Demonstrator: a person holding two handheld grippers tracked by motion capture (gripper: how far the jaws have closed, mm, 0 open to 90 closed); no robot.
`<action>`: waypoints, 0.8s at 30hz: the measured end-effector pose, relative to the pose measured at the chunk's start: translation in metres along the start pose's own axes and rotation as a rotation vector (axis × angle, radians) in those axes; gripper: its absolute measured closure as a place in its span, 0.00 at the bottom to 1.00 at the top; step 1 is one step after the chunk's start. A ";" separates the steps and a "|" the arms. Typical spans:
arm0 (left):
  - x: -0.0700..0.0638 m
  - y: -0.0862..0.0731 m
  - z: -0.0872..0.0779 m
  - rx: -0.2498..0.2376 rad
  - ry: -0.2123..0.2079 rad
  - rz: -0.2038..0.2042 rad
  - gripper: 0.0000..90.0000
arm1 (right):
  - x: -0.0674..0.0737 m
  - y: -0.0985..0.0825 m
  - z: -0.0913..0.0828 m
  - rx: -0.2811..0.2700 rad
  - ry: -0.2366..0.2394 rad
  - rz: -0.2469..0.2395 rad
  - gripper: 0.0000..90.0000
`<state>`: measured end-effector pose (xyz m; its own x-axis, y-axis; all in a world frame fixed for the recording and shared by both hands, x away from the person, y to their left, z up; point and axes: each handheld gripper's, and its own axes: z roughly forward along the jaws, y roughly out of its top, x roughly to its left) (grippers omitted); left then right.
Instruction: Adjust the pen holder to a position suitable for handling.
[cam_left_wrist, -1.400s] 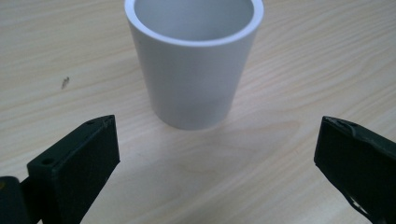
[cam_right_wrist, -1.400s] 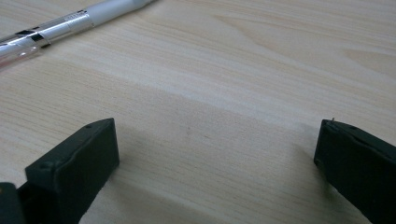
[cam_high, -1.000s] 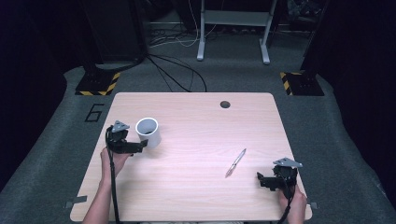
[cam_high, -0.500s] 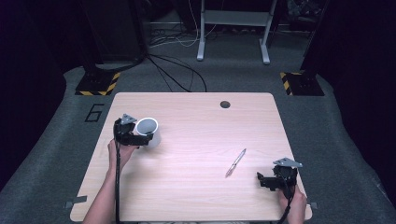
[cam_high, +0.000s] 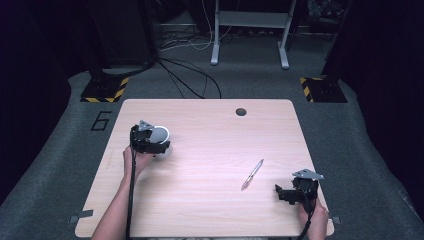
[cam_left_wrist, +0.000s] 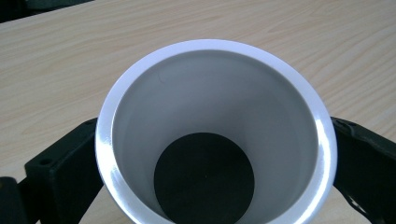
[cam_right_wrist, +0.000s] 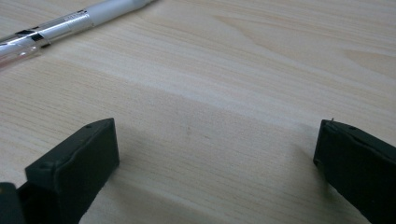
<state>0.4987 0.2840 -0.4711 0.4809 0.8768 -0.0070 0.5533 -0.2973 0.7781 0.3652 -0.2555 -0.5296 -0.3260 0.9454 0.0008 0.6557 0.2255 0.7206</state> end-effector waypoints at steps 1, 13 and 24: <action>0.000 0.000 0.001 -0.009 0.004 -0.003 0.01 | 0.000 0.000 0.000 0.000 0.000 0.000 0.00; 0.000 -0.002 0.004 -0.015 0.011 -0.012 0.07 | 0.000 0.000 0.000 0.000 -0.001 -0.003 0.00; -0.009 0.000 0.008 -0.020 -0.009 0.009 0.08 | 0.000 0.000 0.000 0.000 0.000 -0.002 0.00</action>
<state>0.5004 0.2733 -0.4757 0.4914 0.8709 -0.0055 0.5356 -0.2972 0.7905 0.3651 -0.2555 -0.5297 -0.3273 0.9449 -0.0013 0.6546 0.2277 0.7208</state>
